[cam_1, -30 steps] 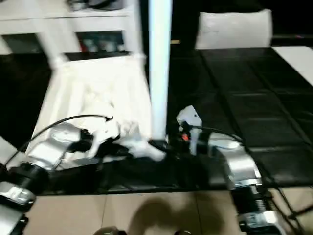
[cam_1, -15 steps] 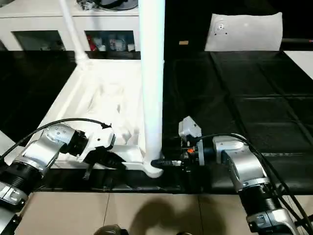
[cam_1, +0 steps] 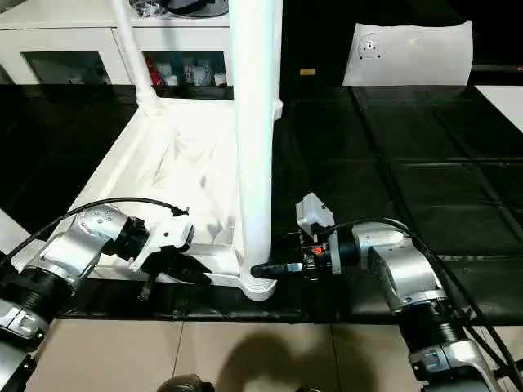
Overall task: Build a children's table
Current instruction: Rotate leg to tighten
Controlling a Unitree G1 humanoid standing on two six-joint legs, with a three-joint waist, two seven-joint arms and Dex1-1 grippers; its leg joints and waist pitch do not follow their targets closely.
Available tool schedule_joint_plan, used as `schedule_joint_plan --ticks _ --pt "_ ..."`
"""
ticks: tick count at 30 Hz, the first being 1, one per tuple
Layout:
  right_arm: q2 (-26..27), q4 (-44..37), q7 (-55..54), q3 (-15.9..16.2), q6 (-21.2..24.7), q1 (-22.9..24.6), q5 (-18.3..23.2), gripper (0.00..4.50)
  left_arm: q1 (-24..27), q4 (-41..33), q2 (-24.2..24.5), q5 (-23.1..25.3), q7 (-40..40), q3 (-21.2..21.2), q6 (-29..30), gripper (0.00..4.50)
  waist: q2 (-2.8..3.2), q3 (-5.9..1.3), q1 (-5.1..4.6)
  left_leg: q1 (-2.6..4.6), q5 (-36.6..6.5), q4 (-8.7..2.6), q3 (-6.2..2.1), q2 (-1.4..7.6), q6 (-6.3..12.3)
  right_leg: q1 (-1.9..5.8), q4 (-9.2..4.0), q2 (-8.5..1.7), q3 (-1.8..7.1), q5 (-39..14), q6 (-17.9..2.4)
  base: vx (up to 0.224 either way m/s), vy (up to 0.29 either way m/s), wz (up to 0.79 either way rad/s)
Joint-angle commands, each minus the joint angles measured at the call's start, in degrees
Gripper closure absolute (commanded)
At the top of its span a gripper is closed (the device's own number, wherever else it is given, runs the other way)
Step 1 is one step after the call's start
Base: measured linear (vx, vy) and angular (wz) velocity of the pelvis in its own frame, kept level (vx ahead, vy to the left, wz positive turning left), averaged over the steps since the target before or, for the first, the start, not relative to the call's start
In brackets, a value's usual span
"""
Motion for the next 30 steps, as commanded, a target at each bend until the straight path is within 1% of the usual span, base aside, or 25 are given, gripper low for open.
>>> schedule_joint_plan --ticks 1,2,3,5,6,7,8,9,10,11,12,13,14,15,16,17,18,19,20,21,22,23,24,28,30 --pt "1.0 -1.97 -0.1 0.24 2.03 0.81 2.41 2.56 -1.49 -1.17 -1.57 -0.94 1.67 0.94 1.02 4.5 -0.58 -4.55 -0.45 0.64 -8.33 -3.93 -1.02 3.73 4.23 3.23 -3.48 -4.31 3.49 -17.23 -9.49 0.0 0.0 0.0" --pt "1.68 -2.58 -1.79 -0.28 2.93 1.14 2.64 2.56 -1.74 -0.82 -2.13 -0.79 3.25 1.37 1.94 4.5 -0.62 -4.52 -0.45 0.63 -8.42 -3.95 -0.98 3.71 4.14 3.23 -3.54 -4.28 3.5 -17.41 -9.41 0.0 0.0 0.0" --pt "2.4 -3.2 -3.51 -0.68 3.53 1.49 2.65 2.56 -2.04 -0.5 -2.81 -0.75 5.0 1.94 3.2 4.5 -0.37 -4.44 -0.47 0.64 -9.0 -4.0 -1.03 3.67 3.78 3.23 -3.62 -4.31 3.42 -18.6 -9.22 0.0 0.0 0.0" --pt "3.47 -3.82 -6.34 -0.94 4.2 1.85 2.13 2.56 -2.5 -0.04 -3.88 -0.89 7.39 2.81 4.78 4.5 -0.56 -4.27 -0.57 0.74 -10.3 -4.1 -1.07 3.49 3.15 3.26 -4.11 -4.33 3.29 -21.63 -8.16 0.0 0.0 0.0" --pt "6.41 -3.62 -13.59 -1.33 5.01 1.94 -0.16 2.56 -3.38 0.6 -5.77 -0.5 11.73 3.79 6.72 4.5 -0.24 -4.07 -0.79 0.9 -11.41 -4.18 -1.08 3.42 2.56 3.05 -4.51 -4.3 3.25 -23.87 -7.34 0.0 0.0 0.0" --pt "7.34 -3.54 -15.92 -1.45 5.33 1.95 -0.87 2.56 -3.63 0.76 -6.31 -0.33 13.02 4.03 7.28 4.5 -0.35 -3.86 -1.17 0.99 -12.49 -4.25 -1.02 3.33 2.12 2.88 -4.83 -4.19 3.18 -25.36 -6.84 0.0 0.0 0.0" --pt "8.29 -3.46 -18.3 -1.58 5.66 1.95 -1.59 2.56 -3.9 0.93 -6.86 -0.16 14.34 4.27 7.85 4.5 -0.53 -3.68 -1.79 1.07 -14.09 -4.32 -1.21 2.93 1.23 3.04 -5.23 -4.18 2.8 -28.88 -5.51 0.0 0.0 0.0" --pt "10.25 -3.04 -22.82 -2.02 6.31 1.7 -2.74 2.56 -4.32 1.21 -7.93 -0.15 16.41 4.77 9.1 4.5 -0.61 -3.71 -2.33 0.95 -14.89 -4.4 -1.47 2.6 0.64 3.47 -5.64 -4.29 2.39 -31.77 -3.61 0.0 0.0 0.0" --pt "12.58 -2.34 -27.7 -2.4 7.12 1.17 -4.02 2.56 -4.94 1.8 -9.21 0.12 19.38 5.42 10.27 4.5 -0.45 -3.7 -2.75 1.05 -14.96 -4.44 -1.48 2.67 0.36 3.33 -5.72 -4.28 2.46 -31.91 -3.28 0.0 0.0 0.0" --pt "15.85 -1.02 -34.37 -3.11 8.58 0.08 -5.57 2.56 -5.75 2.67 -11.02 0.25 23.18 6.41 11.66 4.5 -0.31 -3.56 -3.76 0.86 -15.49 -4.48 -1.65 2.48 -0.19 3.29 -5.88 -4.08 2.18 -32.24 -3.0 0.0 0.0 0.0" --pt "18.52 0.53 -39.88 -3.73 9.74 -1.12 -6.86 2.56 -6.34 3.24 -12.54 0.09 26.29 7.44 13.15 4.5 -0.01 -3.65 -4.85 0.8 -16.23 -4.34 -1.79 2.17 -0.7 3.37 -5.96 -4.03 1.82 -32.58 -2.82 0.0 0.0 0.0" --pt "20.04 1.82 -43.09 -4.18 10.11 -2.05 -7.55 2.56 -6.7 3.59 -13.46 -0.07 28.47 8.21 13.87 4.5 -0.22 -3.72 -5.33 0.66 -16.31 -4.36 -1.86 2.11 -0.71 3.59 -6.09 -3.98 1.71 -32.45 -2.55 0.0 0.0 0.0" --pt "20.89 2.53 -44.97 -4.41 10.34 -2.6 -7.92 2.57 -6.89 3.72 -14.0 -0.15 29.85 8.7 14.37 4.5 -0.19 -3.79 -6.22 0.63 -16.24 -4.27 -1.86 2.0 -0.24 3.5 -6.16 -3.93 1.75 -31.58 -2.74 0.0 0.0 0.0" --pt "23.72 5.46 -51.41 -5.62 10.75 -4.77 -9.03 2.57 -7.45 4.04 -15.45 -0.16 33.06 9.66 15.71 4.5 -0.14 -3.91 -6.75 0.75 -15.52 -4.05 -1.68 1.87 0.43 3.35 -6.21 -3.92 1.95 -30.28 -3.28 0.0 0.0 0.0" --pt "24.75 6.48 -53.69 -6.07 10.81 -5.54 -9.47 2.57 -7.66 4.16 -15.98 -0.05 34.46 10.06 16.04 4.5 -0.18 -3.98 -7.1 0.5 -14.88 -3.99 -1.65 1.79 0.81 3.42 -6.02 -3.91 2.04 -29.35 -3.91 0.0 0.0 0.0" --pt "26.35 8.11 -57.14 -6.74 10.78 -6.77 -10.19 2.57 -8.01 4.38 -16.83 0.19 36.98 10.77 16.38 4.5 0.06 -4.14 -7.34 0.35 -13.72 -3.99 -1.68 1.78 1.23 3.55 -5.9 -3.83 2.0 -27.7 -4.56 0.0 0.0 0.0" --pt "27.21 8.47 -57.81 -7.02 10.39 -7.15 -10.06 2.57 -8.16 4.39 -17.19 0.42 37.82 11.01 16.55 4.5 0.06 -4.21 -7.69 0.29 -12.99 -4.0 -1.63 1.8 1.74 3.6 -5.66 -3.71 2.1 -25.78 -5.3 0.0 0.0 0.0" --pt "27.88 8.73 -58.32 -7.22 10.1 -7.44 -9.96 2.57 -8.28 4.39 -17.46 0.59 38.46 11.19 16.68 4.5 -0.04 -4.24 -7.7 0.35 -12.63 -3.9 -1.48 1.79 2.17 3.52 -5.68 -3.68 2.21 -24.84 -5.57 0.0 0.0 0.0" --pt "28.2 8.65 -58.16 -7.03 9.89 -7.52 -9.99 2.57 -8.27 4.21 -17.59 0.73 38.71 11.21 16.64 4.5 -0.01 -4.44 -7.72 0.19 -11.1 -3.85 -1.5 1.84 2.93 3.77 -5.2 -3.73 2.39 -22.16 -6.53 0.0 0.0 0.0" --pt "28.83 8.39 -58.29 -6.81 9.35 -7.53 -10.53 1.87 -8.27 3.97 -17.86 0.92 39.31 11.34 16.49 4.5 -0.06 -4.49 -7.7 -0.11 -10.04 -3.89 -1.53 1.93 3.37 4.01 -4.94 -3.71 2.46 -20.46 -6.84 0.0 0.0 0.0" --pt "29.12 8.02 -58.16 -6.37 8.9 -7.34 -11.16 1.87 -8.15 3.55 -17.99 1.05 39.45 11.31 16.56 4.5 0.14 -4.73 -7.52 -0.17 -7.92 -3.85 -1.55 2.23 4.04 3.98 -4.43 -3.71 2.58 -16.84 -7.84 0.0 0.0 0.0" --pt "29.35 7.62 -58.1 -6.1 8.25 -7.0 -11.53 1.87 -7.91 2.98 -18.02 1.26 39.61 11.07 16.64 4.5 -0.1 -4.77 -7.5 -0.38 -6.31 -3.81 -1.61 2.47 4.68 4.11 -3.84 -3.75 2.71 -13.17 -9.2 0.0 0.0 0.0" --pt "29.5 7.25 -58.1 -5.87 7.63 -6.63 -11.74 1.66 -7.65 2.39 -18.01 1.46 39.69 10.75 16.79 4.5 0.02 -4.71 -7.5 -0.34 -6.22 -3.77 -1.5 2.48 5.15 4.09 -3.68 -3.81 2.77 -11.83 -10.17 0.0 0.0 0.0" --pt "27.08 4.31 -55.34 -7.17 3.33 -3.88 -9.95 1.31 -5.89 0.54 -15.96 1.53 35.64 9.22 15.55 4.5 0.16 -4.42 -7.25 0.03 -8.71 -3.9 -1.33 2.56 5.05 3.98 -4.23 -3.95 2.83 -15.18 -9.8 0.0 0.0 0.0" --pt "25.97 3.27 -54.25 -7.35 2.52 -3.08 -9.55 0.99 -5.51 0.22 -15.31 1.53 34.43 8.83 14.89 4.5 0.12 -4.39 -7.04 0.06 -9.2 -4.06 -1.4 2.74 4.91 3.99 -4.17 -3.94 2.91 -15.56 -9.46 0.0 0.0 0.0"
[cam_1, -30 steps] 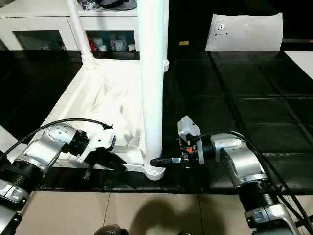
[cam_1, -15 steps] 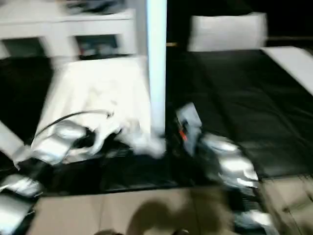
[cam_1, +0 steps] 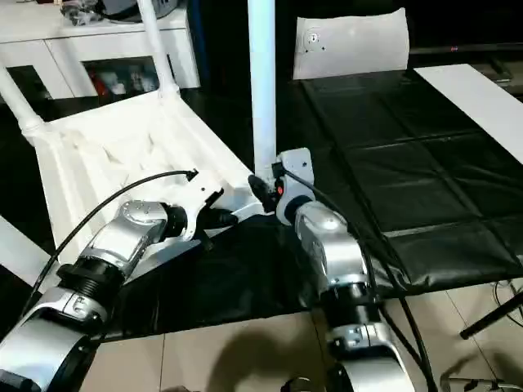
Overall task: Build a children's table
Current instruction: Rotate leg to tighten
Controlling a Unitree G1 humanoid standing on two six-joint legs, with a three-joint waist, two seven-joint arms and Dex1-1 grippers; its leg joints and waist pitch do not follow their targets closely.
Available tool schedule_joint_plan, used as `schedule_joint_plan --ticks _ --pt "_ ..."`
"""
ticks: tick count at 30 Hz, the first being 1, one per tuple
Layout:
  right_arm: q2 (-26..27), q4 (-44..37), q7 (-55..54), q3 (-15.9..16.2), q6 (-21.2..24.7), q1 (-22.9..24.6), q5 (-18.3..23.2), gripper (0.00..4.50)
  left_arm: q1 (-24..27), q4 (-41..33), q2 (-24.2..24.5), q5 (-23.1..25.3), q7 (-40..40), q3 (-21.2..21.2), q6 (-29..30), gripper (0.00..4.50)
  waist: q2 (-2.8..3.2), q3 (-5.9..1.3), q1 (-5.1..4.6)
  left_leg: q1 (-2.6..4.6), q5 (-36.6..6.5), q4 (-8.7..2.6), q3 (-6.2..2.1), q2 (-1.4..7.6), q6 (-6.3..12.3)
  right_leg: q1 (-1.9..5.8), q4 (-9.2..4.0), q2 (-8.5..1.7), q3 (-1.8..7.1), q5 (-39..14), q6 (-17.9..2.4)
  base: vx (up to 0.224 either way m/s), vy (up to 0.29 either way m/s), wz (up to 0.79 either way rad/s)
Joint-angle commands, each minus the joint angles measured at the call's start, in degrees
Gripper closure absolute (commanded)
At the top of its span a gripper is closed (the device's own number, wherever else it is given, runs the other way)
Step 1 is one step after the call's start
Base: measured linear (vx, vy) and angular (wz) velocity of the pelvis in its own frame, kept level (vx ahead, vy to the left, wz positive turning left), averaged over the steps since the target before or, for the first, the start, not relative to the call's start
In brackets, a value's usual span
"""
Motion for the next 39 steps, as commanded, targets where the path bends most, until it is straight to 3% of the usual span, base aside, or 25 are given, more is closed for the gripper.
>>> schedule_joint_plan --ticks 1,4,6,9,11,14,17,21,25,26,27,30,33,39 --pt "0.43 -0.94 4.48 3.46 0.39 1.11 1.81 0.99 -1.25 -4.39 -0.32 -1.09 -1.84 -0.48 -3.1 4.5 0.19 -4.36 0.68 0.17 -9.58 -3.72 -1.32 2.8 4.64 3.95 -3.98 -4.03 3.08 -15.61 -9.41 0.0 0.0 0.0" --pt "-4.7 -4.04 9.29 2.5 -2.47 4.0 1.82 0.86 -0.09 -4.65 2.91 -1.37 -8.63 -1.97 -7.57 4.5 -0.06 -4.4 1.26 0.27 -9.34 -3.64 -1.17 2.86 4.57 3.88 -3.87 -4.11 3.29 -14.66 -9.48 0.0 0.0 0.0" --pt "-6.76 -6.03 12.11 1.66 -1.35 5.42 3.32 0.54 0.74 -5.05 4.49 -2.01 -12.45 -2.53 -9.8 4.5 -0.14 -4.44 1.76 0.25 -8.73 -3.64 -1.19 2.95 5.11 3.99 -3.64 -4.17 3.4 -13.16 -9.94 0.0 0.0 0.0" --pt "-10.63 -9.25 17.93 1.89 -0.71 8.27 5.25 0.42 2.04 -5.56 8.41 -2.3 -19.55 -4.15 -13.68 4.5 -0.13 -4.46 2.59 0.49 -8.84 -3.64 -1.06 3.14 5.29 3.72 -3.52 -4.17 3.52 -13.4 -9.81 0.0 0.0 0.0" --pt "-12.75 -11.35 21.38 2.05 -0.7 10.23 6.74 0.19 2.73 -5.92 10.68 -2.86 -22.22 -3.93 -13.76 4.5 0.03 -4.23 3.32 0.63 -10.57 -3.85 -1.01 3.36 4.56 3.5 -3.76 -4.17 3.48 -16.14 -8.86 0.0 0.0 0.0" --pt "-15.08 -12.89 22.75 3.43 -2.6 12.13 5.32 0.02 3.45 -6.46 12.65 -3.83 -22.91 -2.46 -13.62 4.5 0.08 -4.18 3.97 0.82 -11.8 -4.13 -1.14 3.52 2.79 3.32 -3.66 -4.26 3.56 -17.07 -8.81 0.0 0.0 0.0" --pt "-16.18 -14.46 25.05 4.6 -1.4 13.6 6.05 0.02 4.26 -7.18 12.55 -4.57 -21.54 -1.18 -12.67 4.5 -0.49 -4.06 3.98 0.66 -12.67 -4.11 -1.06 3.3 2.4 3.45 -3.86 -4.39 3.65 -18.57 -8.48 0.0 0.0 0.0" --pt "-17.25 -14.85 27.53 6.58 -3.08 14.73 5.76 0.02 5.15 -7.92 11.17 -5.9 -20.23 -0.44 -11.37 4.5 -0.48 -4.13 3.95 0.41 -11.09 -3.94 -1.06 3.19 3.02 3.48 -3.86 -4.4 3.57 -18.69 -8.29 0.0 0.0 0.0" --pt "-17.42 -15.14 27.69 6.91 -3.6 15.16 5.93 0.02 5.79 -8.36 10.11 -5.97 -18.65 -0.31 -11.18 4.5 -0.5 -4.2 3.99 0.3 -10.04 -3.86 -1.08 3.17 3.65 3.48 -3.9 -4.3 3.52 -18.03 -8.22 0.0 0.0 0.0" --pt "-17.4 -15.39 27.69 6.89 -3.67 15.33 6.0 0.02 6.14 -8.58 9.36 -5.66 -17.03 -0.38 -10.59 4.5 -0.2 -4.15 3.92 0.32 -10.34 -3.88 -1.11 3.2 3.67 3.4 -3.92 -4.23 3.49 -18.07 -8.19 0.0 0.0 0.0" --pt "-17.35 -15.59 27.74 6.84 -3.71 15.47 6.0 0.02 6.47 -8.84 8.82 -5.31 -15.78 -0.39 -9.89 4.5 -0.37 -4.08 3.82 0.36 -10.97 -3.87 -1.07 3.2 3.56 3.45 -4.08 -4.26 3.47 -18.66 -8.09 0.0 0.0 0.0" --pt "-17.38 -15.67 27.57 6.83 -4.04 15.74 6.03 0.0 7.24 -9.3 8.07 -4.77 -13.66 -0.19 -9.31 3.95 -0.22 -4.05 3.83 0.35 -11.23 -3.88 -1.1 3.06 3.57 3.43 -4.31 -4.17 3.36 -20.58 -7.14 0.0 0.0 0.0" --pt "-17.54 -15.48 27.41 6.95 -4.78 15.95 6.06 0.0 7.61 -9.06 7.39 -3.62 -10.62 -0.01 -9.45 3.85 -0.34 -4.0 3.81 0.35 -11.74 -3.9 -1.15 3.12 3.48 3.45 -4.58 -4.21 3.27 -21.53 -6.94 0.0 0.0 0.0" --pt "-17.39 -15.61 27.24 7.15 -5.15 16.2 6.04 0.0 7.81 -9.09 7.46 -2.96 -9.45 -0.53 -8.68 3.72 -0.37 -3.81 3.54 0.48 -13.07 -3.94 -1.2 2.81 3.44 3.23 -5.29 -4.04 3.0 -26.47 -4.48 0.0 0.0 0.0"
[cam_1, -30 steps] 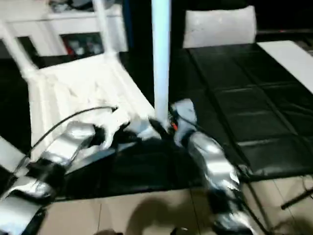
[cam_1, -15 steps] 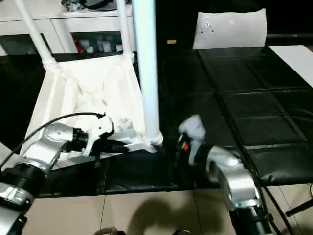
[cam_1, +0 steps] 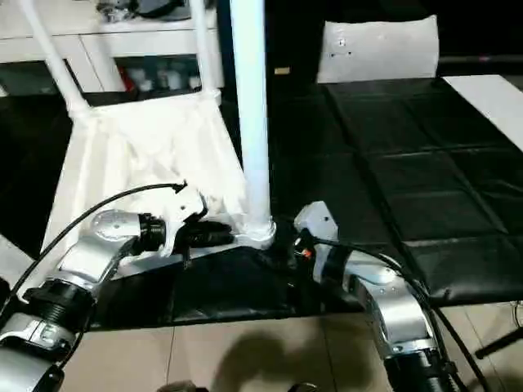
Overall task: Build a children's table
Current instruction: Rotate leg to tighten
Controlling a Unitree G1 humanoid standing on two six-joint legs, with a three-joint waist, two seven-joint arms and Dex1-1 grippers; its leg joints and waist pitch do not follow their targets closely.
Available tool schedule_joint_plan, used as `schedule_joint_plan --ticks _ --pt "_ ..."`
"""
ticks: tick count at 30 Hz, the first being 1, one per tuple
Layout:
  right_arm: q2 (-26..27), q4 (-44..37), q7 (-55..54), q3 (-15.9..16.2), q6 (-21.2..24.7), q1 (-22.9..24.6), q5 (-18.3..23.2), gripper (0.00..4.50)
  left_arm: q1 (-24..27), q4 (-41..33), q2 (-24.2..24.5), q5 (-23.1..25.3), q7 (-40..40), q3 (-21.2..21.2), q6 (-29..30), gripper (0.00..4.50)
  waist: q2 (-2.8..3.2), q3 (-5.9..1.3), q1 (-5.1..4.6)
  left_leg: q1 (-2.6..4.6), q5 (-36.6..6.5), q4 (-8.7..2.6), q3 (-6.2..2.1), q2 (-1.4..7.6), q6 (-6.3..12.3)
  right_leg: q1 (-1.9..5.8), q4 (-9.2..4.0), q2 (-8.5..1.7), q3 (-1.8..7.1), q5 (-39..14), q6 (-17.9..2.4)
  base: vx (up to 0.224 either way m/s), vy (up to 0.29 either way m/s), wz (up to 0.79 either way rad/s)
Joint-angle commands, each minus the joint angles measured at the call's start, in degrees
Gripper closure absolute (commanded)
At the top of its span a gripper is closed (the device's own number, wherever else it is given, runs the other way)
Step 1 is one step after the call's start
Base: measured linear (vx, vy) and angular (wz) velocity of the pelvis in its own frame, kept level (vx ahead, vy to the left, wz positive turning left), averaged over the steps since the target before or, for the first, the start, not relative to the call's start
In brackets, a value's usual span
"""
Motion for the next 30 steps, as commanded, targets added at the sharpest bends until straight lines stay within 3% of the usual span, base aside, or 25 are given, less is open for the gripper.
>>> schedule_joint_plan --ticks 1,8,15,23,30 --pt "0.14 -0.88 0.0 0.21 -0.5 0.28 0.55 0.0 0.25 -0.35 0.69 0.74 0.97 0.37 0.38 3.72 -0.37 -3.83 -0.11 0.36 -12.94 -4.16 -1.26 2.82 3.68 3.15 -5.37 -3.98 2.89 -26.41 -4.55 0.0 0.0 0.0" --pt "0.01 -0.4 0.06 0.6 -1.53 0.35 0.5 0.0 1.19 -2.9 2.21 -0.75 -1.27 0.1 5.29 3.72 -0.18 -3.91 -0.3 0.31 -12.73 -4.25 -1.33 2.98 3.71 3.13 -4.99 -3.98 3.02 -24.21 -5.49 0.0 0.0 0.0" --pt "-0.18 -0.28 0.45 0.87 -1.63 0.41 0.64 0.0 2.0 -4.58 2.49 -1.26 -1.88 -0.41 7.83 3.17 -0.08 -3.92 -0.09 0.32 -13.2 -4.3 -1.36 3.01 3.61 3.24 -4.87 -4.03 3.07 -23.16 -6.16 0.0 0.0 0.0" --pt "-0.71 -0.27 0.49 1.05 -2.03 0.72 0.42 0.0 1.85 -2.47 3.03 1.01 -0.5 -1.81 5.16 3.17 0.01 -3.89 -0.2 0.4 -13.55 -4.26 -1.36 2.88 3.53 3.2 -5.14 -3.96 3.01 -24.27 -5.36 0.0 0.0 0.0" --pt "-0.65 -0.47 0.43 1.18 -2.07 0.81 0.35 0.0 1.26 -1.62 3.07 1.11 -0.47 -1.96 5.43 3.72 0.03 -3.88 -0.23 0.4 -14.0 -4.31 -1.36 2.95 3.41 3.18 -5.09 -3.96 3.04 -23.73 -5.86 0.0 0.0 0.0"
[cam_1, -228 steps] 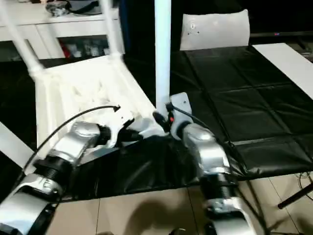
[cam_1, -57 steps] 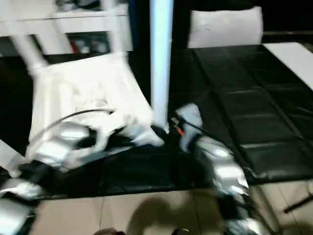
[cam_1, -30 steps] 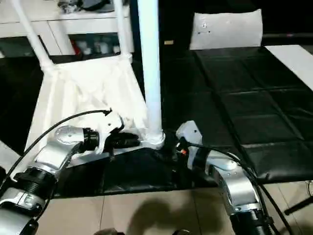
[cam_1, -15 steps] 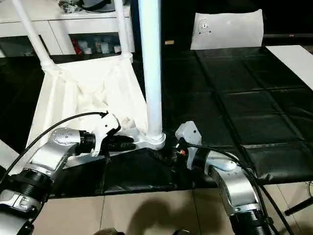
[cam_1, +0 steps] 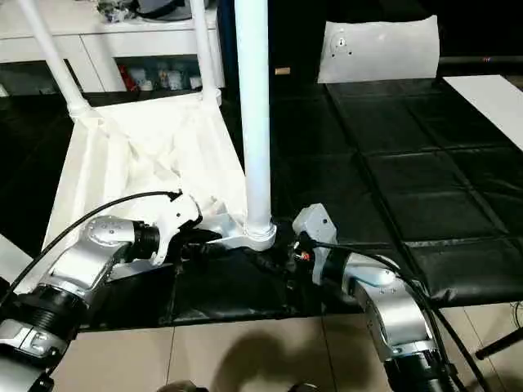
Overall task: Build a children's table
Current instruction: Rotate leg to tighten
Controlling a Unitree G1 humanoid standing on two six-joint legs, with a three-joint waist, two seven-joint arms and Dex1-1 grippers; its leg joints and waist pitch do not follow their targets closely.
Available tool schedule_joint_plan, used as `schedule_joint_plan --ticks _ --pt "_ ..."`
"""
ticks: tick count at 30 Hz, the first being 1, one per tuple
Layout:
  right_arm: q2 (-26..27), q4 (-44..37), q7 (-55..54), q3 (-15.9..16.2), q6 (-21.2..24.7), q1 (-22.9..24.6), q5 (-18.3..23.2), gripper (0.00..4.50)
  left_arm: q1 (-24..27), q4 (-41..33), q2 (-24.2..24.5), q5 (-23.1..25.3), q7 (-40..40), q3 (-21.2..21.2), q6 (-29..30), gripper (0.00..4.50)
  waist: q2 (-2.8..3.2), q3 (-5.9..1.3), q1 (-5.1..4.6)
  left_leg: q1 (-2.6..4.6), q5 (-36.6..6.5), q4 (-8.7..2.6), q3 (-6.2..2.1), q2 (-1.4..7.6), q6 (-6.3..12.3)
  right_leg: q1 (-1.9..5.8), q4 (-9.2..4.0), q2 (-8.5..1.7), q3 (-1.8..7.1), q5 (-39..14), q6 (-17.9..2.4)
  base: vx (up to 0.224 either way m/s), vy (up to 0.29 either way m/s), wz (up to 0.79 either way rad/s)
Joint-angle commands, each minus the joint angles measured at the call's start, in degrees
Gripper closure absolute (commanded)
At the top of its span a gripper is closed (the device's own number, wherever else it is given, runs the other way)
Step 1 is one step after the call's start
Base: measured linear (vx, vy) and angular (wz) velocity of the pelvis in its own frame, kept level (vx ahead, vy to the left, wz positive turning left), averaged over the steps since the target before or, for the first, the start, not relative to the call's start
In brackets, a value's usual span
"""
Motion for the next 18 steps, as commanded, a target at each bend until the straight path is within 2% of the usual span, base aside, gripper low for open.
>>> schedule_joint_plan --ticks 1,5,6,8,11,13,18 --pt "-0.32 -0.48 0.08 0.23 -0.63 0.41 0.35 0.0 -0.67 1.13 0.73 0.84 0.21 -0.6 0.1 3.93 0.02 -3.83 -0.23 0.37 -14.01 -4.29 -1.37 2.93 3.41 3.18 -5.04 -3.96 3.02 -23.91 -5.81 0.0 0.0 0.0" --pt "-0.56 -0.55 0.14 0.23 -0.66 0.51 0.39 0.0 -1.53 3.32 0.73 1.4 0.37 -0.83 -0.99 4.11 0.0 -3.76 -0.26 0.46 -14.48 -4.31 -1.36 2.87 3.4 3.11 -5.27 -3.96 2.97 -25.04 -5.34 0.0 0.0 0.0" --pt "-0.64 -0.56 0.18 0.19 -0.63 0.5 0.43 0.0 -1.73 3.71 0.75 1.65 0.44 -0.96 -1.2 4.35 -0.05 -3.79 -0.25 0.45 -14.5 -4.28 -1.36 2.84 3.36 3.15 -5.27 -3.97 2.95 -25.43 -5.14 0.0 0.0 0.0" --pt "-0.83 -0.49 0.25 0.07 -0.67 0.44 0.48 0.0 -2.42 5.02 0.82 2.4 0.67 -1.38 -2.02 4.45 -0.01 -3.72 -0.29 0.52 -15.04 -4.36 -1.42 2.89 3.28 3.05 -5.44 -3.93 2.92 -26.3 -4.8 0.0 0.0 0.0" --pt "-0.93 -0.48 0.26 -0.01 -0.72 0.38 0.5 0.0 -2.84 5.65 0.94 2.83 0.51 -1.77 -2.45 4.48 0.14 -3.77 -0.31 0.44 -15.04 -4.36 -1.49 2.84 3.16 3.15 -5.38 -4.0 2.89 -26.39 -4.53 0.0 0.0 0.0" --pt "-1.11 -0.48 0.32 -0.21 -0.7 0.21 0.58 0.0 -3.36 6.4 1.25 3.41 -0.2 -2.61 -3.13 4.48 0.05 -3.85 -0.64 0.28 -14.58 -4.34 -1.51 2.83 3.26 3.26 -5.24 -4.0 2.91 -25.02 -4.95 0.0 0.0 0.0" --pt "-2.62 0.94 1.43 -1.17 -1.59 -1.38 0.68 0.0 -3.99 7.5 2.2 4.67 -2.91 -4.71 -5.53 4.48 -0.13 -3.72 -1.09 0.21 -14.62 -4.25 -1.42 2.65 3.73 3.28 -5.51 -3.98 2.79 -26.76 -4.51 0.0 0.0 0.0"
